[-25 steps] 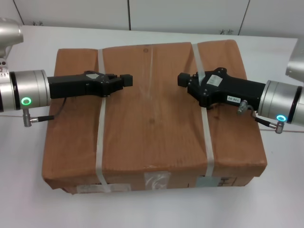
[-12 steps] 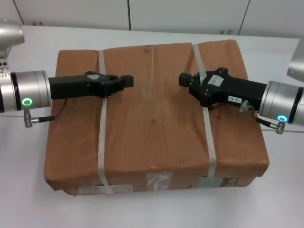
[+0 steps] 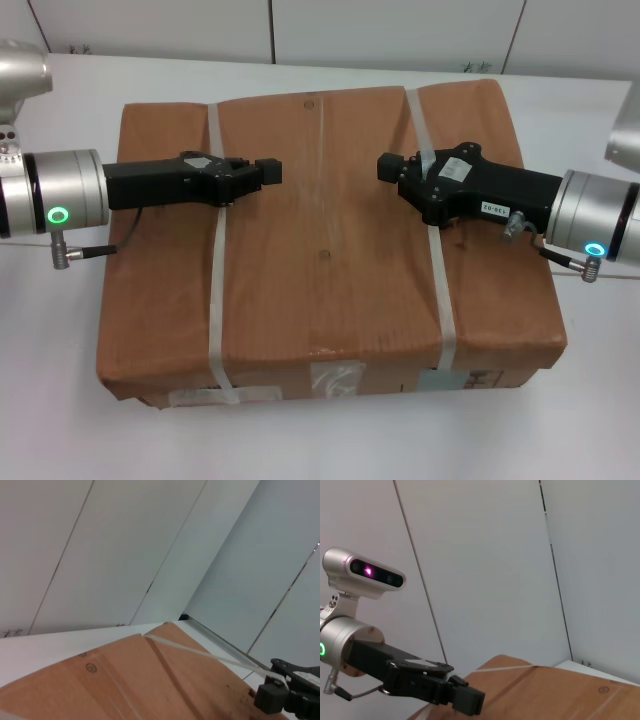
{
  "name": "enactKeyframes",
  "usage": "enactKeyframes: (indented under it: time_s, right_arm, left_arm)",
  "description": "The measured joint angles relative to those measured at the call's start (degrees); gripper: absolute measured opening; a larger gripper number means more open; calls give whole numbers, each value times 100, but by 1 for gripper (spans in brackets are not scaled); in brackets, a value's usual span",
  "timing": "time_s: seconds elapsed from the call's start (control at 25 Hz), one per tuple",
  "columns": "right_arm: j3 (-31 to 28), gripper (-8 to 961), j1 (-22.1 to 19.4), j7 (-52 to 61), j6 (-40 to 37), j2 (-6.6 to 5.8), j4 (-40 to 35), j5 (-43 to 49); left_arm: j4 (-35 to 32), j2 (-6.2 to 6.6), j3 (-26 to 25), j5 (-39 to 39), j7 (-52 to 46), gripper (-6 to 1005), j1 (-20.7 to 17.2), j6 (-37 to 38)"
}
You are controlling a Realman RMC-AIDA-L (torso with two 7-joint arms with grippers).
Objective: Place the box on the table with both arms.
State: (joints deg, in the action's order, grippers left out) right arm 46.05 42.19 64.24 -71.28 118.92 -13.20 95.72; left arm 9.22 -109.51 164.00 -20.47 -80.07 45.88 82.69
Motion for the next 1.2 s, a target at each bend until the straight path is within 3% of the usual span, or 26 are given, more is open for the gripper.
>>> enactKeyframes:
  time_s: [1.2]
  right_arm:
    - [0, 21, -1, 1, 0, 0, 2, 0]
  left_arm:
    - [1, 0, 0, 0, -1, 59, 0, 1]
